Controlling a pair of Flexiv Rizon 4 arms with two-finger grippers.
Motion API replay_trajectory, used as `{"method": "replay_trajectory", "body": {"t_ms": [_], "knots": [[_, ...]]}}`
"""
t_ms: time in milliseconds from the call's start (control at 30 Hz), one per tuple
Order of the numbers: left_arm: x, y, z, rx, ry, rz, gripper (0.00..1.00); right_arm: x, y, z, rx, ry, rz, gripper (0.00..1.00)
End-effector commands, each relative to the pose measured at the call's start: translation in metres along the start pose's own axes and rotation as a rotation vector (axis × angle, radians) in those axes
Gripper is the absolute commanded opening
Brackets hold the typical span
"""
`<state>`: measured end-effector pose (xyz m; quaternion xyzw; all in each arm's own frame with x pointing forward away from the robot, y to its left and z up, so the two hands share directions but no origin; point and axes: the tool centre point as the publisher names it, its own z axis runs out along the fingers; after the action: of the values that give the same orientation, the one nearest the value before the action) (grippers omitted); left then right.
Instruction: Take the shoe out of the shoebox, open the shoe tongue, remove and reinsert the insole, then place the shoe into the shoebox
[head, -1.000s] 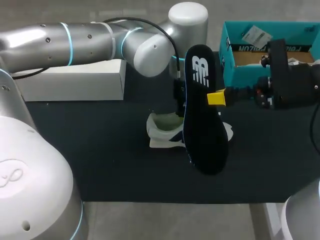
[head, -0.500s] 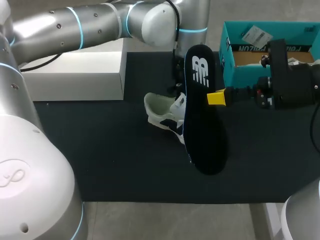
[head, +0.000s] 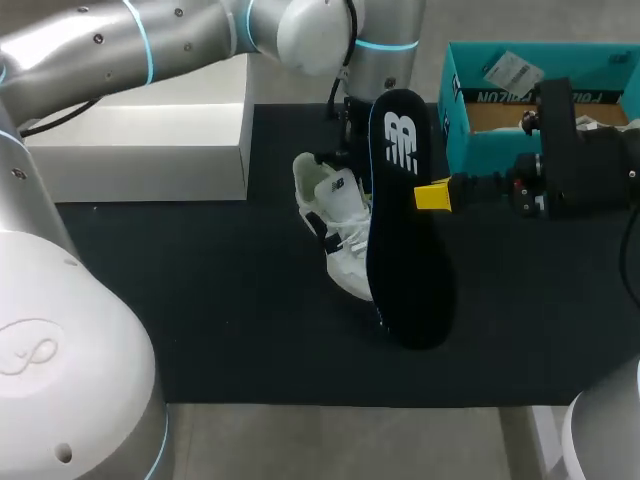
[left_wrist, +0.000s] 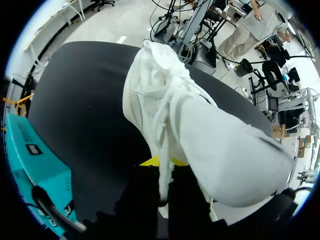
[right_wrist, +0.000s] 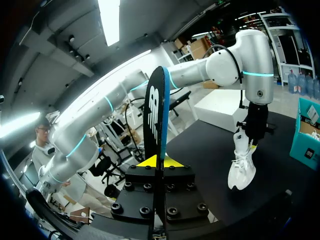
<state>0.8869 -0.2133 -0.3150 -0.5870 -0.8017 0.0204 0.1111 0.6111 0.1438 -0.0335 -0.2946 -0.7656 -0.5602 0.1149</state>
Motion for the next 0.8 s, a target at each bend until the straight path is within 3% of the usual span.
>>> {"method": "replay_trajectory", "body": {"t_ms": [33, 367, 567, 800], "knots": [[-0.004, -0.003, 0.008, -0.321, 0.014, 0.948, 0.0, -0.001, 0.001, 0.005, 0.002, 0.0, 0.002, 0.0], [-0.022, 0.003, 0.002, -0.354, 0.01, 0.87, 0.0, -0.001, 0.001, 0.005, 0.002, 0.0, 0.002, 0.0], [-0.034, 0.006, 0.007, -0.374, 0.079, 0.744, 0.0, -0.001, 0.001, 0.005, 0.002, 0.0, 0.002, 0.0], [-0.038, -0.002, 0.004, -0.388, 0.089, 0.621, 0.0, -0.001, 0.001, 0.005, 0.002, 0.0, 0.002, 0.0]]}}
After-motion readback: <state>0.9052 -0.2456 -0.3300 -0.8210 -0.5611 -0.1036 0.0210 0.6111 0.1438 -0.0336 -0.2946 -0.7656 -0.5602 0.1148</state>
